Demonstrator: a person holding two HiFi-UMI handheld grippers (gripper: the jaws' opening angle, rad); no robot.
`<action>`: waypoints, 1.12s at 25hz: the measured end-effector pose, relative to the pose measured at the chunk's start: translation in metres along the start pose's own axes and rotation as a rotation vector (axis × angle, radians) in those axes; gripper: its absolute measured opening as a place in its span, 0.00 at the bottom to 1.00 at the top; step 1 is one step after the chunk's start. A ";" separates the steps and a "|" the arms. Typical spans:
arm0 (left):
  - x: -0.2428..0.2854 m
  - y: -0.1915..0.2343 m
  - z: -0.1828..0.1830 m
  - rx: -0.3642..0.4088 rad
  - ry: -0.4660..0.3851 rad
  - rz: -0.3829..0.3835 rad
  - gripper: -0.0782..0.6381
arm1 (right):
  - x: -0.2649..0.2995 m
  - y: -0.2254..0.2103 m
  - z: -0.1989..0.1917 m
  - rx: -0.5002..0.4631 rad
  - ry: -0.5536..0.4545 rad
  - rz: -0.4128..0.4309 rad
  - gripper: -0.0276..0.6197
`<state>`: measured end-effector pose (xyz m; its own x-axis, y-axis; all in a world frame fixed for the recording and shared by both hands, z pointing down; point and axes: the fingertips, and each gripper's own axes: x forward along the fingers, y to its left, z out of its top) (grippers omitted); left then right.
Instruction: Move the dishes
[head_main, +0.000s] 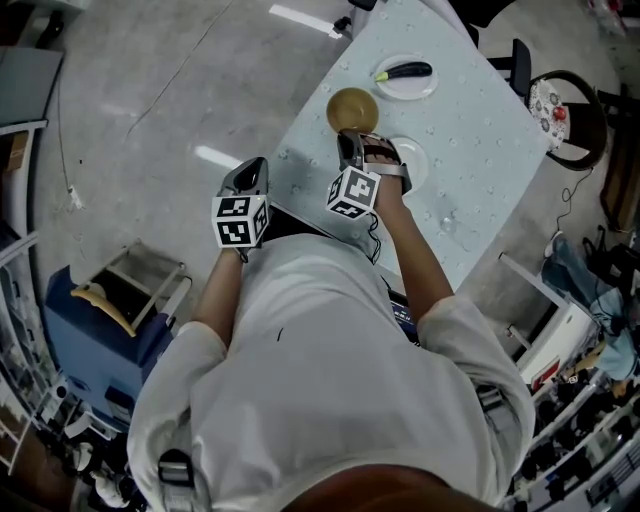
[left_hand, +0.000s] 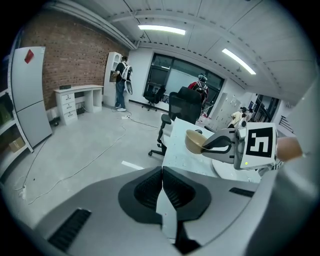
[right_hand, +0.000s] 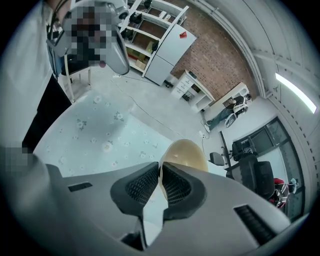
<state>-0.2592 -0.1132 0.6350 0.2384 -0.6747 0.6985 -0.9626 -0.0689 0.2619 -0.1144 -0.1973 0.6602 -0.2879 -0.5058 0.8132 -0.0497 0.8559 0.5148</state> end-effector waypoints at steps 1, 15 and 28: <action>0.000 0.001 0.000 -0.001 -0.001 -0.001 0.14 | 0.001 0.000 0.001 -0.004 0.003 0.001 0.08; 0.007 -0.003 -0.003 0.028 0.027 -0.042 0.14 | 0.016 0.026 -0.015 -0.004 0.064 0.051 0.09; 0.020 -0.020 0.000 0.067 0.054 -0.086 0.14 | 0.015 0.028 -0.016 0.101 0.013 0.062 0.28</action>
<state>-0.2351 -0.1255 0.6443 0.3251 -0.6236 0.7110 -0.9444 -0.1749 0.2784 -0.1053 -0.1827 0.6911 -0.2812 -0.4527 0.8461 -0.1287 0.8915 0.4343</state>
